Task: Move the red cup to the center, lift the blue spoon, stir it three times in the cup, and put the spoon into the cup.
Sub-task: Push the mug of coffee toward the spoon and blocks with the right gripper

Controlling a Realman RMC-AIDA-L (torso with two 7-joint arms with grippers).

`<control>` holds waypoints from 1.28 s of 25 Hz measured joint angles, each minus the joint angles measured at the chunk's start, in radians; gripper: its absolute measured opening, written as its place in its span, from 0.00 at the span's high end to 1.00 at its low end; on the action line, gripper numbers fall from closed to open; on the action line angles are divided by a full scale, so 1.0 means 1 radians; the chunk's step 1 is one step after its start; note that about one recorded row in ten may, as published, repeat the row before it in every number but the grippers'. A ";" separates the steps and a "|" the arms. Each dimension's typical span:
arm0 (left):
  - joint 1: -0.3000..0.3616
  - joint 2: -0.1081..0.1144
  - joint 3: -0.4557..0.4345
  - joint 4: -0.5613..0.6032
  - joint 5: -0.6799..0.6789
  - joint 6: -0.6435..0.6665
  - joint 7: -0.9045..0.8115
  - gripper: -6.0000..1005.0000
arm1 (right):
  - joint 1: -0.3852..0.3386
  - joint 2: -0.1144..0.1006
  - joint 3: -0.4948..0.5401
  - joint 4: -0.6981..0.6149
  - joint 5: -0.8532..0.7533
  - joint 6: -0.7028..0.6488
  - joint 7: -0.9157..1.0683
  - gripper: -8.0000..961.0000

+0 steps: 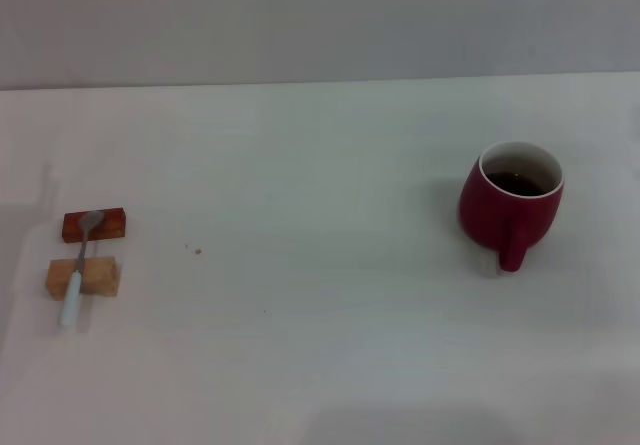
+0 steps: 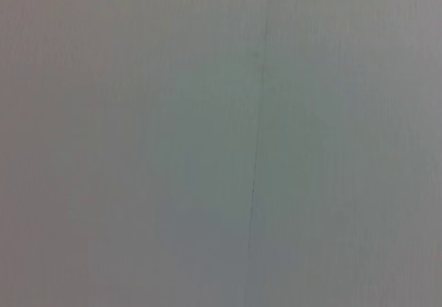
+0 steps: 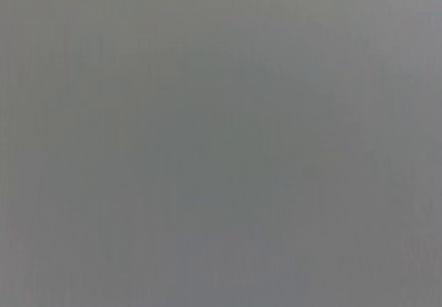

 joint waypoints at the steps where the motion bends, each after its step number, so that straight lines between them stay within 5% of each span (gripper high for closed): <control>1: 0.000 0.000 0.000 0.000 0.000 0.000 0.000 0.31 | 0.000 0.000 0.000 0.000 0.000 0.000 0.000 0.49; 21: -0.004 0.001 -0.007 0.010 -0.003 -0.016 0.001 0.31 | -0.020 0.002 0.000 0.009 0.000 -0.003 0.006 0.49; 32: -0.031 0.001 -0.029 0.027 -0.008 -0.066 0.009 0.31 | -0.098 0.003 -0.007 0.031 -0.007 -0.038 0.006 0.56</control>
